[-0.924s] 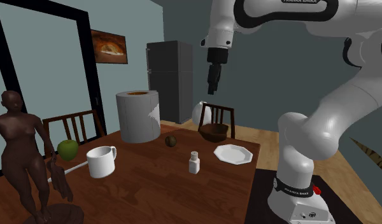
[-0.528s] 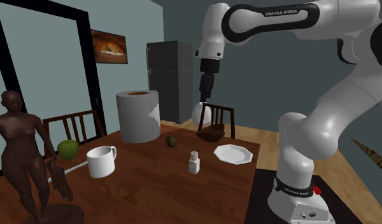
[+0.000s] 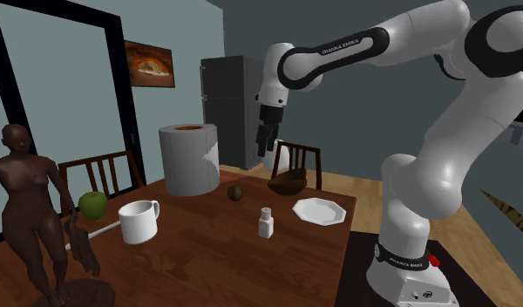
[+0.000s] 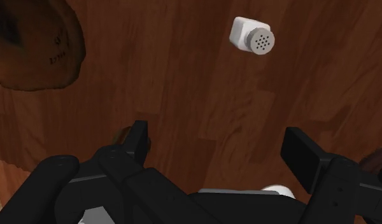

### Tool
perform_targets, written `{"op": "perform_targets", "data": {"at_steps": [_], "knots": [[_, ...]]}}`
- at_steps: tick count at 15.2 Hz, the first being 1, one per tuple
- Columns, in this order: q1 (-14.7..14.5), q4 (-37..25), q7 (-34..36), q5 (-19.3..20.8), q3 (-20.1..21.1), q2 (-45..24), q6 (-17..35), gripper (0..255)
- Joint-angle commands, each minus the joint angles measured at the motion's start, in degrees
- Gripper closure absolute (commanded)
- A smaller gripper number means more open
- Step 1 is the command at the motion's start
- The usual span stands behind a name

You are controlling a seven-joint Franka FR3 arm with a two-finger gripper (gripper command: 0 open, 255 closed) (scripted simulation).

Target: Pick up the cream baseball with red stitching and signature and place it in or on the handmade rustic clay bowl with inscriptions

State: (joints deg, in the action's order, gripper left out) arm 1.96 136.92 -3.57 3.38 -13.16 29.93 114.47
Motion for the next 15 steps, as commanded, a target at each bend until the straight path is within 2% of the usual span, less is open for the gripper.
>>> {"op": "perform_targets", "data": {"at_steps": [1, 8, 15], "knots": [[-0.1, 0.0, -1.2, -0.8, -1.7, -3.6, 3.9, 0], [-1.0, -3.3, -7.7, -7.0, -7.4, -17.7, 14.7, 0], [-0.8, -10.7, -17.8, -19.6, -10.7, -33.9, 21.3, 0]]}}
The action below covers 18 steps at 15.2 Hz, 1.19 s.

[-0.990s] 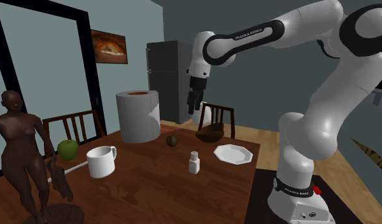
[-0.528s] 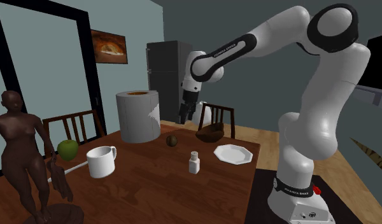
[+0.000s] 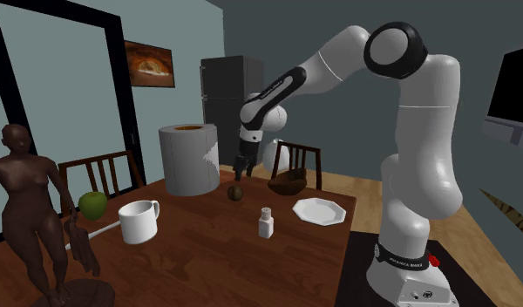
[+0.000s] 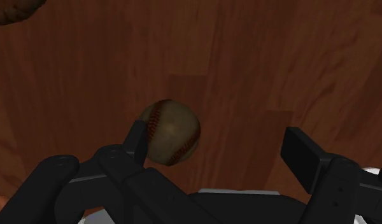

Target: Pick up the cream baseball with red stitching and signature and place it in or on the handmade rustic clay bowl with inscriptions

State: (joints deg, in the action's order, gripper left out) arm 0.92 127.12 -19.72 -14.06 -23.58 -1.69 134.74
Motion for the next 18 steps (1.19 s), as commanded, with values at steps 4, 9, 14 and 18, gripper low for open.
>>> {"op": "perform_targets", "data": {"at_steps": [4, 9, 14, 18], "knots": [[2.4, -6.6, -7.1, -9.7, 0.4, -11.2, 2.4, 0], [2.8, -6.5, -8.8, -12.3, 1.6, -14.2, 5.1, 0], [3.1, -6.7, -9.6, -13.6, 2.2, -15.9, 6.4, 0], [3.1, -6.7, -9.6, -13.6, 2.2, -15.9, 6.4, 0]]}}
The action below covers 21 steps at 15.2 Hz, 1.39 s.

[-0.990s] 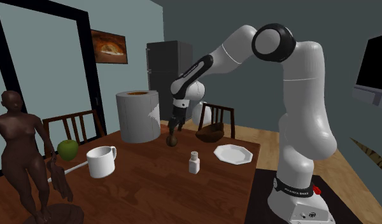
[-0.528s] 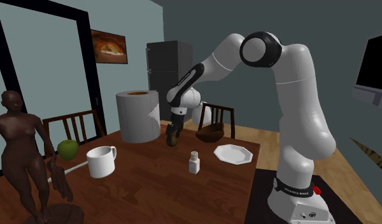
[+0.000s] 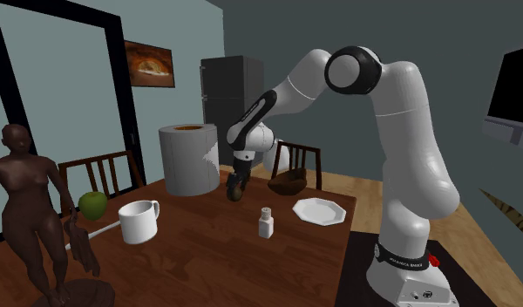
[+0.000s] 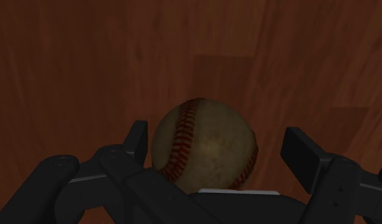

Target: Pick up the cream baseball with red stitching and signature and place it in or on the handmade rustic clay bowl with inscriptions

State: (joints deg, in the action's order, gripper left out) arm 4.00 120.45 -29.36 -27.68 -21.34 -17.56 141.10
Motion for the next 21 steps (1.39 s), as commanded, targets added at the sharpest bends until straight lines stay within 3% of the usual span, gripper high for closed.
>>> {"op": "perform_targets", "data": {"at_steps": [1, 2, 11, 21], "knots": [[0.0, 0.0, 0.0, 0.0, 0.0, 0.0, 0.0, 0], [0.0, 0.0, 0.0, 0.0, 0.0, 0.0, 0.0, 255], [0.0, 0.0, 0.0, 0.0, 0.0, 0.0, 0.0, 255], [-1.2, -1.4, 4.4, 5.1, -1.9, 5.2, -5.6, 255]]}}
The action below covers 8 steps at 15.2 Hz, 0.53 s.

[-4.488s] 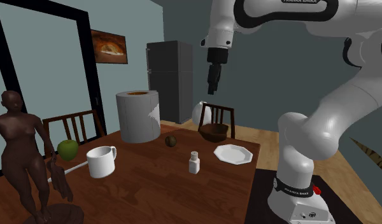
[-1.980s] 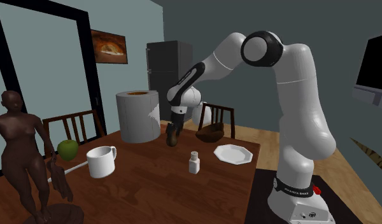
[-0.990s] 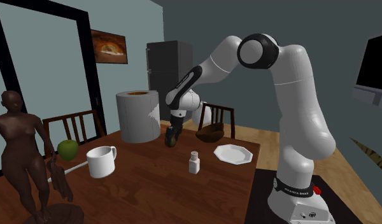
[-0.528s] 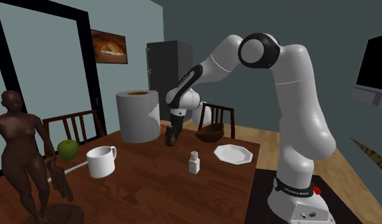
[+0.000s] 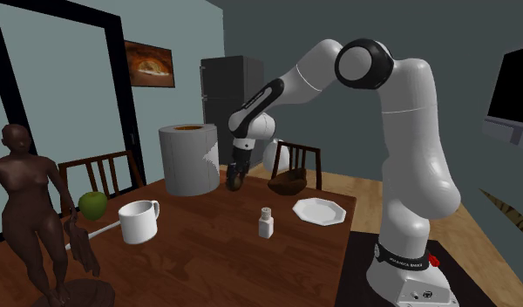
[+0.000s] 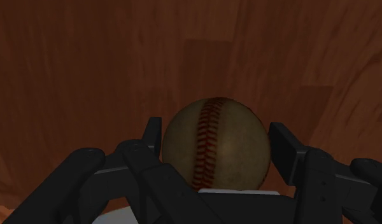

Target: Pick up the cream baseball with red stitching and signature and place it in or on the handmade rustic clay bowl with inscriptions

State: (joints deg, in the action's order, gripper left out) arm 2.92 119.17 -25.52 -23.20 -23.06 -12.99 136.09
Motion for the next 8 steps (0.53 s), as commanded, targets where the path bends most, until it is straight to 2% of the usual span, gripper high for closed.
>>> {"op": "perform_targets", "data": {"at_steps": [1, 8], "knots": [[-0.2, -0.3, 0.9, 1.0, -0.3, 1.1, -1.2, 255], [-0.7, -2.2, 3.6, 4.0, -1.0, 4.1, -5.5, 255]]}}
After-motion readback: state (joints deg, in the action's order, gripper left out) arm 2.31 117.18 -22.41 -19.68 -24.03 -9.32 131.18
